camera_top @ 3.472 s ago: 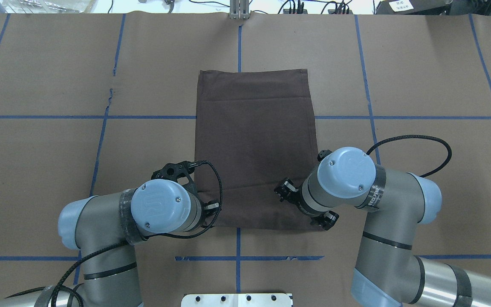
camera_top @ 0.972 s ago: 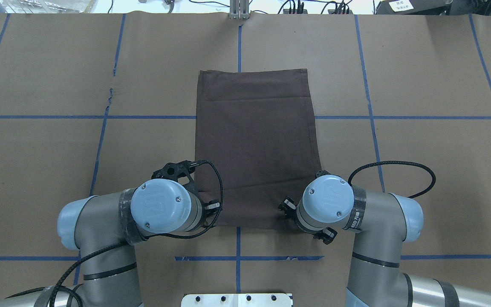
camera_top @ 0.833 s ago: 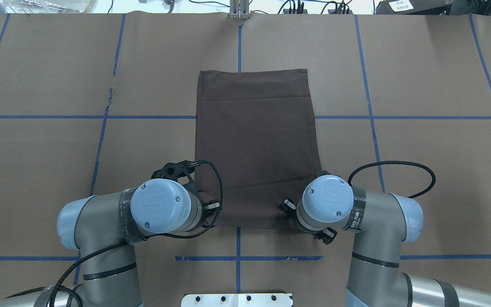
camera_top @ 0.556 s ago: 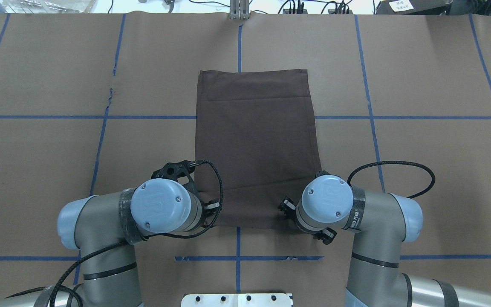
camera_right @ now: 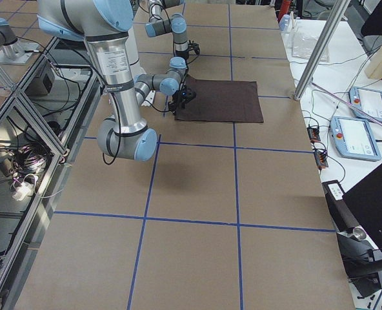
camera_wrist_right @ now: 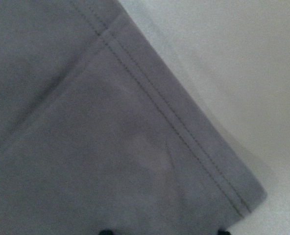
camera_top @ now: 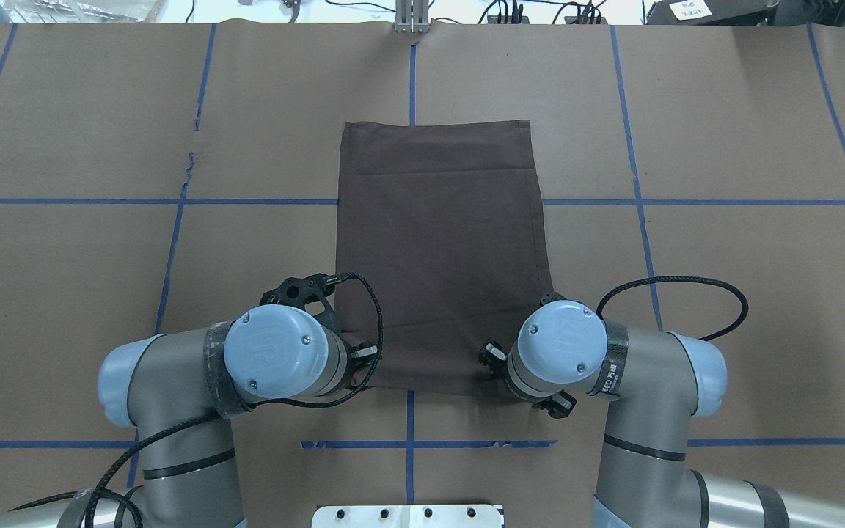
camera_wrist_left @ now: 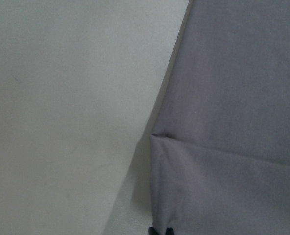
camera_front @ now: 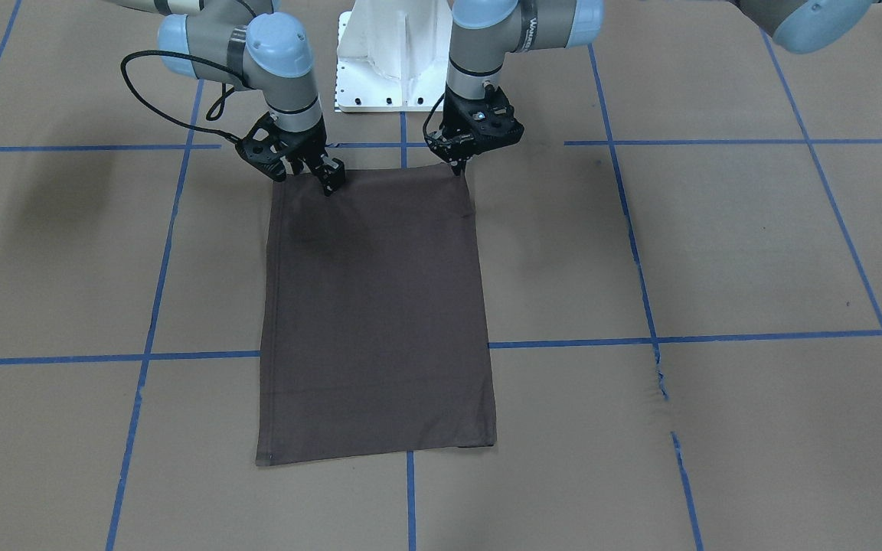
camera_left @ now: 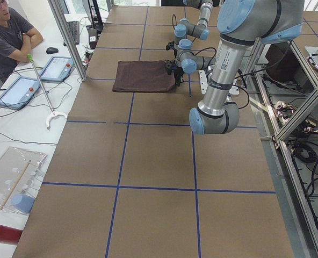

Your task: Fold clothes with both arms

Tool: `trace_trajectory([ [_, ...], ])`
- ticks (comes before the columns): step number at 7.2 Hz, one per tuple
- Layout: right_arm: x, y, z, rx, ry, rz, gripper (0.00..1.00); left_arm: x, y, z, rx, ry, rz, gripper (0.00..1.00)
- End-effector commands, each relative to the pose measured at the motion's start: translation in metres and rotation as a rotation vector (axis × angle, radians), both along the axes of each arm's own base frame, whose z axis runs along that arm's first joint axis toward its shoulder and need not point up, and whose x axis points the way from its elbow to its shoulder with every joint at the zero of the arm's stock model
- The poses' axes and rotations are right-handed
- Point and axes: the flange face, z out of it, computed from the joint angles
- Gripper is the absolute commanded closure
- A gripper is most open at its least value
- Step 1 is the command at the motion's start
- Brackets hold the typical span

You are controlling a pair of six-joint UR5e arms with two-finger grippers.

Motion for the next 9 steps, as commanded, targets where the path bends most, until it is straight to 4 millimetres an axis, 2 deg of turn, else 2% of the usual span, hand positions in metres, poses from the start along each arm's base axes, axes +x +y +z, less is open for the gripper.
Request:
trace_trajectory([
  [1,0.001,-0.003,-0.001,0.001,-0.002,0.005,1.00,0.000,0.000,0.000,0.000,0.000,-0.001,1.00],
  [7,0.002,-0.009,-0.012,0.006,-0.019,0.015,1.00,0.000,0.000,0.000,-0.001,0.000,0.001,1.00],
  [9,0.011,-0.011,-0.026,0.016,-0.048,0.023,1.00,0.000,0.000,0.000,-0.001,0.000,0.001,1.00],
])
